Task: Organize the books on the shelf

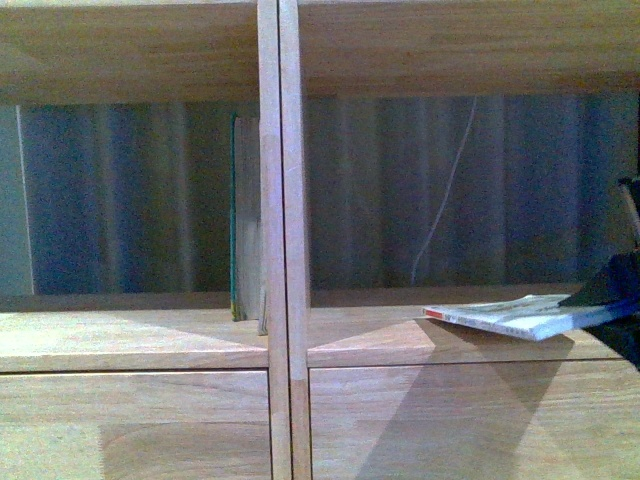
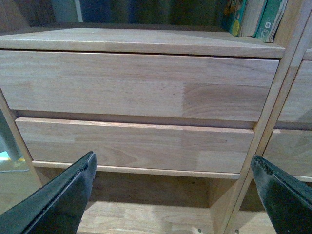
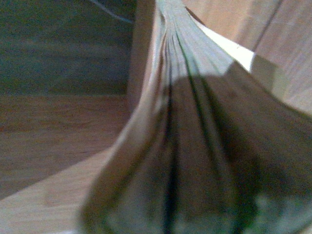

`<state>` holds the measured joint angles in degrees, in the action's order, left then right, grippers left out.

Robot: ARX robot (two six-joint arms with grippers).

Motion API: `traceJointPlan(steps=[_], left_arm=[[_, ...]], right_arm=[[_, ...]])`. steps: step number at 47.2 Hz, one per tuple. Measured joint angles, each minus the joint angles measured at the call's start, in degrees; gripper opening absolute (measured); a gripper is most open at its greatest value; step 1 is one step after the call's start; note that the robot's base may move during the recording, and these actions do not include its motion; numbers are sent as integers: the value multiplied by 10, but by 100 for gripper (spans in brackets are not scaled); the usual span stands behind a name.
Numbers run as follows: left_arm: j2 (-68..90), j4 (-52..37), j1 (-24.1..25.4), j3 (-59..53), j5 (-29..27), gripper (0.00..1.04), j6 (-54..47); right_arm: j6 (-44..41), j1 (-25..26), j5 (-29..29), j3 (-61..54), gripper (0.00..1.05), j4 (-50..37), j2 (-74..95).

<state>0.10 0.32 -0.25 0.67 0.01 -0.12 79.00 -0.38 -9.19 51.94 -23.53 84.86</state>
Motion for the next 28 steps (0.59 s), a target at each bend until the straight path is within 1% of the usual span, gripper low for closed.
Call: traceJointPlan(steps=[8, 16, 26, 28], left_arm=[[0, 0, 0, 0, 0, 97, 0], [0, 0, 0, 0, 0, 97, 0], [0, 0, 0, 0, 0, 97, 0], [6, -10, 0, 0, -12, 97, 13]], right_arm=[[-20, 11, -33, 4, 7, 0, -48], [-42, 11, -65, 30, 7, 3, -92], [-56, 7, -80, 48, 7, 3, -135], [-59, 6, -80, 50, 7, 4, -140]])
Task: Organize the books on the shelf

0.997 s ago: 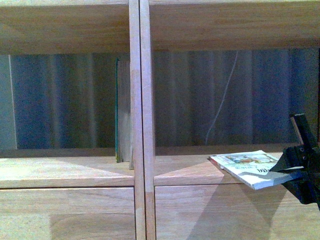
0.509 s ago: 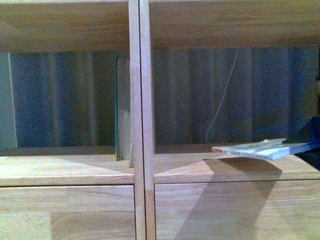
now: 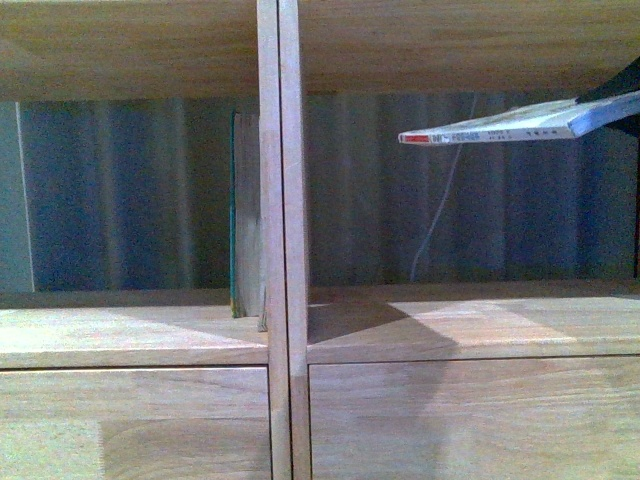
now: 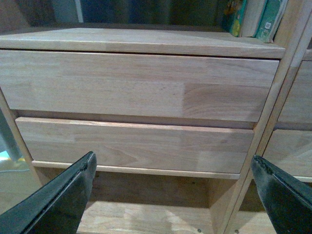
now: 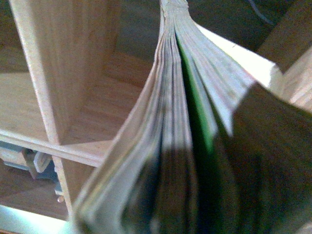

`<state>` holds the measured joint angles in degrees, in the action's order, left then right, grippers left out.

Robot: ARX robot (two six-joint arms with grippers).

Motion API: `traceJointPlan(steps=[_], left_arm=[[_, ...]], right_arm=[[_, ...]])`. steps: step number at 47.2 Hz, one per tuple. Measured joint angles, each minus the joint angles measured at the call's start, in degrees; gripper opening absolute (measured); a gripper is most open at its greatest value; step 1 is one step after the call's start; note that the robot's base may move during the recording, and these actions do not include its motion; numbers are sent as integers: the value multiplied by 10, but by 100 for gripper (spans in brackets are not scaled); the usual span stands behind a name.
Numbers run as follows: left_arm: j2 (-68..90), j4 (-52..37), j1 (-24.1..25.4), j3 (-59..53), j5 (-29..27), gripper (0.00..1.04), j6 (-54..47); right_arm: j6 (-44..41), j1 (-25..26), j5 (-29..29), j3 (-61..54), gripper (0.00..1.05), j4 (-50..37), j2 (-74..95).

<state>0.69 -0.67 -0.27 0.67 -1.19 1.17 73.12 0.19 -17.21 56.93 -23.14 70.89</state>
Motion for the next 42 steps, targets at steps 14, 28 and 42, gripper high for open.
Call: traceJointPlan(steps=[14, 28, 42], left_arm=[[313, -278, 92, 103, 180, 97, 218], [461, -438, 108, 177, 327, 97, 456], [566, -520, -42, 260, 216, 97, 614]], right_arm=[[-32, -31, 2, 3, 7, 14, -12], [-42, -58, 10, 3, 7, 13, -15], [-53, -109, 24, 10, 7, -1, -15]])
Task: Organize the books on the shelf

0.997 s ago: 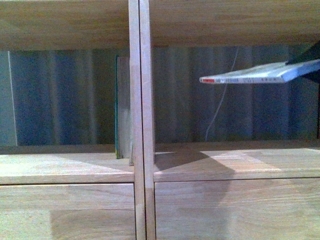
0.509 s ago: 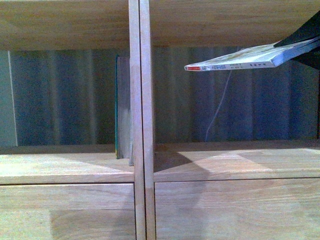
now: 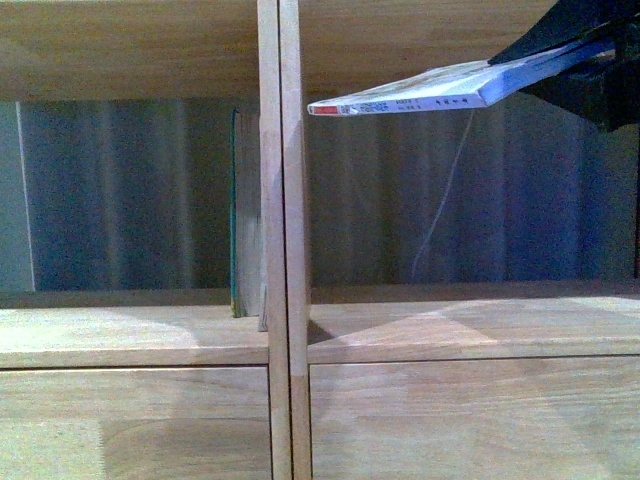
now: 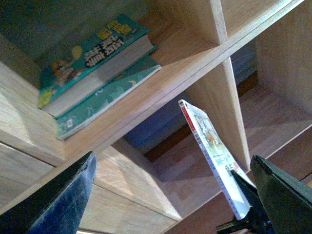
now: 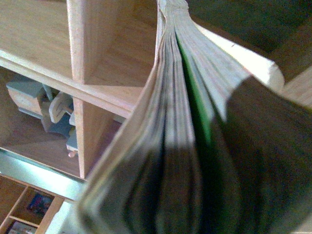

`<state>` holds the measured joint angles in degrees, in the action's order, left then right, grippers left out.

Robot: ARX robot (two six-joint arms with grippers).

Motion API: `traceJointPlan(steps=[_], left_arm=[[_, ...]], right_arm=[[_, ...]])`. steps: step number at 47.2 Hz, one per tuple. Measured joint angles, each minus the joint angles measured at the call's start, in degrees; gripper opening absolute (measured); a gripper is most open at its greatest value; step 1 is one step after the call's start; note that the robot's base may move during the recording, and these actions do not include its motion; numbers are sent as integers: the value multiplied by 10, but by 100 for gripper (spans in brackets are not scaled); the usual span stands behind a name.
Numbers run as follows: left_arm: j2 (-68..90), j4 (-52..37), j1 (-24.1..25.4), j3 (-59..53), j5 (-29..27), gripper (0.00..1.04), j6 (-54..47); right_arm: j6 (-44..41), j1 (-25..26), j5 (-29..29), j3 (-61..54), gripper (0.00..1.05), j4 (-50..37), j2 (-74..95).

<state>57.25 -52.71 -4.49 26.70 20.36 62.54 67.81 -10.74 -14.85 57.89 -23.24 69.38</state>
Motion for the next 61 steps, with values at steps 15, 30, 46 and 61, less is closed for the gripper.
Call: traceJointPlan(steps=[15, 30, 46, 61], left_arm=[[89, -67, -109, 48, -57, 97, 38], [139, -74, -128, 109, -69, 97, 45], [149, -74, -143, 126, -71, 97, 45], [154, -77, -164, 132, -80, 97, 38]], right_arm=[[-2, -41, 4, 1, 7, -8, 0], [-5, -94, -24, -31, 7, -18, -30], [-7, -138, -55, -73, 7, -28, -81], [-26, -168, -64, -102, 7, -20, -108]])
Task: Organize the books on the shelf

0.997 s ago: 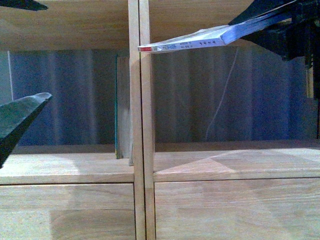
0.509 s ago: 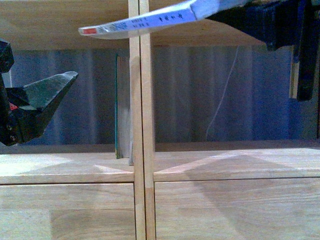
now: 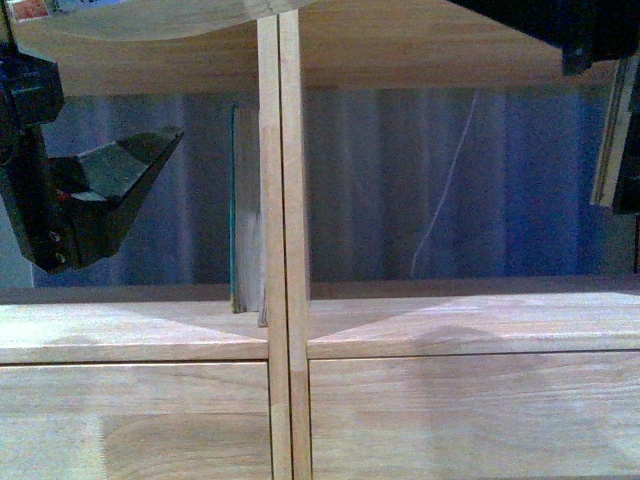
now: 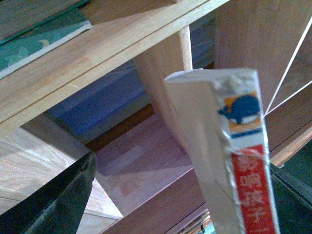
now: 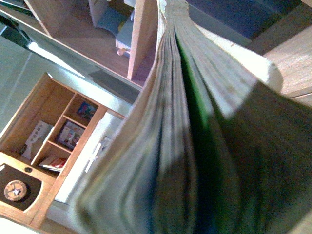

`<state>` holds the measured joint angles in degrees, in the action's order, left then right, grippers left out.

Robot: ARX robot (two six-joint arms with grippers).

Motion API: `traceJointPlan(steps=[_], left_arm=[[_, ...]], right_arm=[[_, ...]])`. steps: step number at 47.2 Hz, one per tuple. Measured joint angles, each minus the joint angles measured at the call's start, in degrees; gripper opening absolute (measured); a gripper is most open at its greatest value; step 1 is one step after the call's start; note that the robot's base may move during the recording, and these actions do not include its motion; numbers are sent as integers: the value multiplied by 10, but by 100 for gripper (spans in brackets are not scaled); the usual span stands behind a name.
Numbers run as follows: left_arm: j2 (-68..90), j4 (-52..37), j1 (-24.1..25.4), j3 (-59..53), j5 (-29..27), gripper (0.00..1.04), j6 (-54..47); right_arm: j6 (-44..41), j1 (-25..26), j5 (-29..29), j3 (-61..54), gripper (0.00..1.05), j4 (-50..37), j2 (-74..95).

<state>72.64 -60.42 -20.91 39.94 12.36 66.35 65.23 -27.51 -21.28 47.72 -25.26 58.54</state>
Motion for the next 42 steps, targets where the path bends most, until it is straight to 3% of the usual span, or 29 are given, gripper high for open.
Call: traceJointPlan(steps=[3, 21, 28, 41, 42], left_arm=[[0, 1, -4, 1, -5, 94, -3], [-4, 13, -10, 3, -19, 28, -18], [-9, 13, -11, 8, -19, 8, -6], [-12, 22, -12, 10, -20, 7, -5], [-12, 24, -12, 10, -21, 7, -6]], right_arm=[[-2, -1, 0, -2, 7, 0, 0], [-6, -1, 2, -5, 7, 0, 0], [-9, 3, 3, -8, 7, 0, 2], [-10, 5, 5, -8, 7, 9, 3], [-13, 7, 7, -8, 13, 9, 4]])
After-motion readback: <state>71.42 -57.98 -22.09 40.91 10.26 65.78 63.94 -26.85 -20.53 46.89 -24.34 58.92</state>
